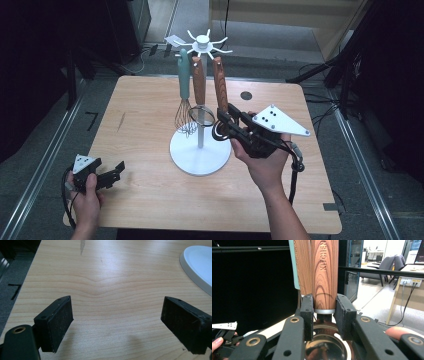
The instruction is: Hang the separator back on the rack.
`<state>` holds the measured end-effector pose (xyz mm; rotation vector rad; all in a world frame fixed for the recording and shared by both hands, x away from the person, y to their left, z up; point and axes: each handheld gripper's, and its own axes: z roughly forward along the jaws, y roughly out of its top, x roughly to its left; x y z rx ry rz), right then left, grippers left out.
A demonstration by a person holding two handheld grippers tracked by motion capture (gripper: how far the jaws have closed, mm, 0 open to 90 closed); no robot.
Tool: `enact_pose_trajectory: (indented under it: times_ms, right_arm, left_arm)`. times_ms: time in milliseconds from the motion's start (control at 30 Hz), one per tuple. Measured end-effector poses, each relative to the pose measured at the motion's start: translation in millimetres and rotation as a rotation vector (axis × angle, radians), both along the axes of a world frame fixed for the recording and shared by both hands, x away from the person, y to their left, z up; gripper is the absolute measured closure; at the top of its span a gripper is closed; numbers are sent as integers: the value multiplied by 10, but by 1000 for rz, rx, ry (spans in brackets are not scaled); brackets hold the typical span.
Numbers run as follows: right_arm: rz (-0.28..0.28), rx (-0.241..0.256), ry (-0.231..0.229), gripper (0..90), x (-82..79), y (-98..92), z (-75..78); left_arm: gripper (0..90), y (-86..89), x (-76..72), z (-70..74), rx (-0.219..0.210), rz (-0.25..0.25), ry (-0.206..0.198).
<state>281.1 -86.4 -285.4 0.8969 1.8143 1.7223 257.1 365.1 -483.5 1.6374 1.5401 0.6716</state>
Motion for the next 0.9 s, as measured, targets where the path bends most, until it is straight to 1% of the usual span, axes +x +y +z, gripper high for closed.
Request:
enact_pose_trajectory:
  times_ms: [33,133,200,233,367,433,467,500,533,600,767,900]
  right_arm:
    - [3,1,2,719,2,4,0]
    - [2,-1,-8,717,12,12,-12]
    - [2,1,-6,714,14,16,-20]
    - [-1,-3,-17,711,17,19,-22]
    - [14,-5,-9,666,5,34,-22]
    - [15,-19,-8,674,-2,40,-34]
    - [14,-18,-2,672,-13,45,-42]
    - [12,-23,-10,672,-12,40,-53]
    - [12,-20,-2,671,-20,41,-64]
    - [6,-23,-3,662,-25,29,-91]
    - [-5,-14,13,614,-51,-17,-172]
    - [-21,-27,23,570,-64,-46,-251]
  left_arm:
    - [109,0,0,0,0,0,0]
    - [110,0,0,0,0,0,0]
    - [110,0,0,0,0,1,0]
    - [110,-1,-1,0,1,1,0]
    - [110,0,0,0,0,1,0]
    - [110,0,0,0,1,1,0]
    - [110,-1,-1,0,1,1,0]
    - [110,-1,0,0,1,2,0]
    - [110,-1,0,0,1,2,0]
    - [110,0,-1,0,1,2,0]
    - [110,2,9,0,2,3,1]
    - [110,0,9,1,3,8,0]
